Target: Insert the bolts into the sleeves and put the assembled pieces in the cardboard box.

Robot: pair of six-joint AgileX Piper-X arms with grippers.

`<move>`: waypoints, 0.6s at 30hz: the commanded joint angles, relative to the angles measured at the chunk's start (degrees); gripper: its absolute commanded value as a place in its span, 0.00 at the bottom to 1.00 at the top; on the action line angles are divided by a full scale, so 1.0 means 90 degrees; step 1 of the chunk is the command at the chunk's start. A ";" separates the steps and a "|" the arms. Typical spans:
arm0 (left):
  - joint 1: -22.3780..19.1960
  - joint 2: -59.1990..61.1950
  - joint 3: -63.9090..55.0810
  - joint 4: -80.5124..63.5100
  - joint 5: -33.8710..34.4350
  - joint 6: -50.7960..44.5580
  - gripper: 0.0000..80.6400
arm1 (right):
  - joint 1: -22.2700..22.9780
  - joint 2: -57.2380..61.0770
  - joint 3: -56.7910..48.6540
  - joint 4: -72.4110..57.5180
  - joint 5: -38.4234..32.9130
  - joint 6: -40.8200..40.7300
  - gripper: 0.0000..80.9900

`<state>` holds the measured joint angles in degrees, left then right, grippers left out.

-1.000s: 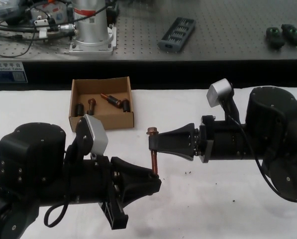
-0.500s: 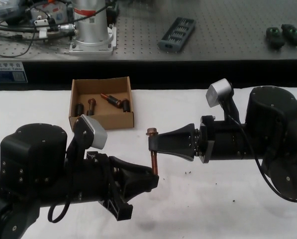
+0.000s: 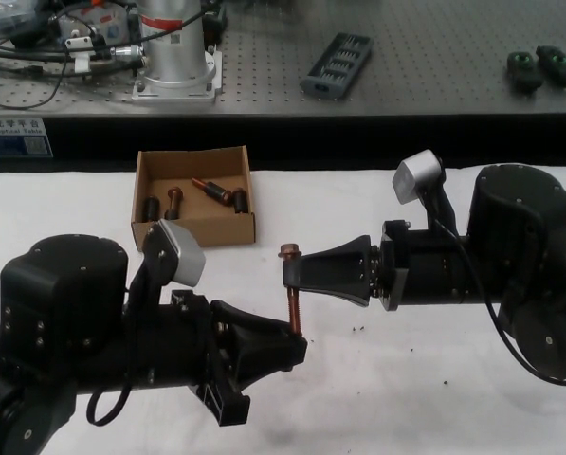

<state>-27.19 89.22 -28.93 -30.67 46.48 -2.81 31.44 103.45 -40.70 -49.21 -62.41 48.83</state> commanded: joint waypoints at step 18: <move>-0.0016 0.0000 -0.0117 -0.0455 -0.0211 -0.1191 0.01 | 0.0008 -0.0001 -0.0047 -0.0041 -0.0013 -0.0196 0.05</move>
<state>-27.19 89.22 -28.93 -33.23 47.28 -5.37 31.44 103.45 -40.70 -49.21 -62.32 47.94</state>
